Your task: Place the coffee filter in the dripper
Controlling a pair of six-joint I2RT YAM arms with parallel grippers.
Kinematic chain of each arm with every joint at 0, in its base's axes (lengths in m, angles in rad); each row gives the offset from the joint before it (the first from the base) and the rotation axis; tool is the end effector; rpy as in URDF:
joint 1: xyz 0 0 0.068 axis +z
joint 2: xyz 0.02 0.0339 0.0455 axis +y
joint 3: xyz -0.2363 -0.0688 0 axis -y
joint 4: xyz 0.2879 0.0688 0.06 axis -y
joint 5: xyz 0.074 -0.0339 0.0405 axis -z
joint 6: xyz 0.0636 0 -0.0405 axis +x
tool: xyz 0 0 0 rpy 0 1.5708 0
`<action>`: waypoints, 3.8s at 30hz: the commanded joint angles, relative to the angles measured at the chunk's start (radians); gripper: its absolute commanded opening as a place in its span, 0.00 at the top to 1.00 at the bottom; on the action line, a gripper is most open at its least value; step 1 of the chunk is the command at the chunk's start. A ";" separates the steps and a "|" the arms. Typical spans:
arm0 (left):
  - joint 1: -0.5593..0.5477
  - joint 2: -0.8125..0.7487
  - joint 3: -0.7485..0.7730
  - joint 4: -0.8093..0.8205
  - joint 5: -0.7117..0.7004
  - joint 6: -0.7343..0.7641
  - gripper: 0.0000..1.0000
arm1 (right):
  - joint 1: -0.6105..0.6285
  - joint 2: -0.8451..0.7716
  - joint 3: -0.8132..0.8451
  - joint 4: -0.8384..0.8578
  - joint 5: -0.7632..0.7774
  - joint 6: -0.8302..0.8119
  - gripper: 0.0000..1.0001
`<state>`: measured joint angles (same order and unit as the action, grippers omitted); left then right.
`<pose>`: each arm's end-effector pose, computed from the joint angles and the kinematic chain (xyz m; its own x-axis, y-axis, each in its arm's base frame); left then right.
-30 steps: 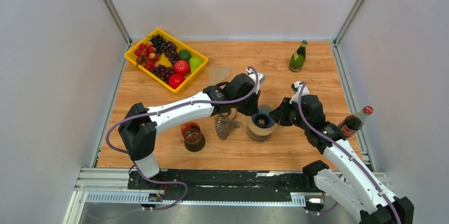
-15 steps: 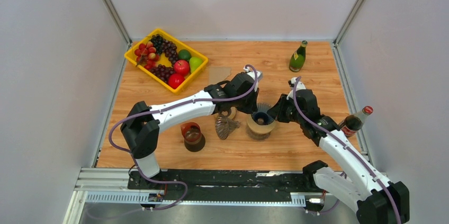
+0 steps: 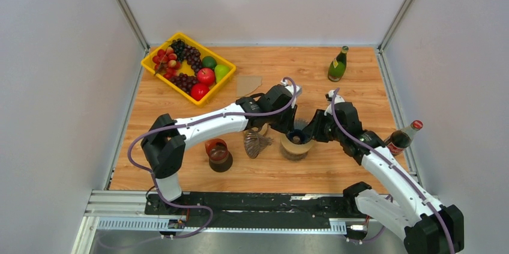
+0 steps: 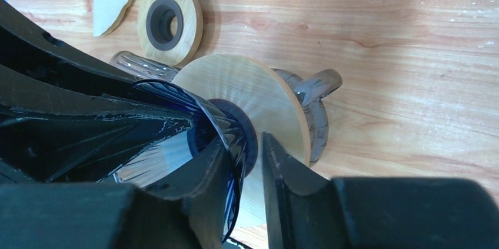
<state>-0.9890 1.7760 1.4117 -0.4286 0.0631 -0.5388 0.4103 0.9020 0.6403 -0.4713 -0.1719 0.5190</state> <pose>0.2467 -0.3824 0.2004 -0.7763 0.2484 -0.5793 0.5357 0.7444 -0.3986 0.2420 0.1171 0.1909 -0.7855 0.1912 -0.5885 -0.1381 0.8729 0.4680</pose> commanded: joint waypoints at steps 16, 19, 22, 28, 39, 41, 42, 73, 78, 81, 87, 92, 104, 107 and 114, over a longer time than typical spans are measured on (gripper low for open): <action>-0.005 -0.080 0.117 -0.068 -0.049 0.080 0.22 | 0.003 -0.022 0.149 -0.058 -0.057 -0.031 0.31; -0.006 -0.119 0.109 -0.052 -0.034 0.105 0.02 | 0.003 -0.035 0.172 -0.058 -0.056 -0.048 0.21; -0.005 -0.168 0.108 -0.060 -0.077 0.129 0.00 | 0.003 -0.052 0.197 -0.059 -0.031 -0.056 0.09; 0.008 -0.266 0.088 -0.091 -0.241 0.153 0.00 | 0.003 -0.061 0.261 -0.057 0.017 -0.087 0.00; 0.340 -0.468 -0.196 -0.045 -0.178 0.030 0.00 | 0.025 0.162 0.435 0.009 0.026 -0.084 0.00; 0.407 -0.489 -0.249 -0.053 -0.175 0.010 0.00 | 0.046 0.225 0.472 0.019 0.031 -0.088 0.00; 0.448 -0.494 -0.280 -0.055 -0.170 -0.005 0.00 | 0.059 0.258 0.493 0.020 0.039 -0.091 0.00; 0.827 -0.397 -0.694 0.190 -0.043 -0.198 0.33 | 0.269 1.273 1.100 0.145 -0.020 -0.062 0.10; 0.827 -0.353 -0.694 0.210 -0.048 -0.197 0.37 | 0.270 1.341 1.131 0.158 -0.093 -0.064 0.16; 0.827 -0.306 -0.682 0.208 -0.024 -0.184 0.41 | 0.271 1.353 1.114 0.162 -0.135 -0.063 0.23; 0.827 -0.226 -0.665 0.218 0.010 -0.184 0.54 | 0.278 1.362 1.087 0.176 -0.204 -0.051 0.31; 0.828 -0.195 -0.658 0.228 0.041 -0.184 0.65 | 0.287 1.388 1.093 0.176 -0.235 -0.027 0.34; 0.827 -0.159 -0.666 0.263 0.115 -0.192 0.76 | 0.295 1.399 1.100 0.204 -0.356 0.049 0.39; 0.826 -0.155 -0.667 0.267 0.123 -0.194 0.77 | 0.297 1.396 1.096 0.226 -0.362 0.076 0.41; 0.826 -0.156 -0.669 0.269 0.128 -0.194 0.77 | 0.300 1.387 1.082 0.270 -0.329 0.124 0.47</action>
<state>-0.1673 1.5925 0.7551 -0.1215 0.1902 -0.7353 0.7013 2.2879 1.7214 -0.2691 -0.5083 0.5880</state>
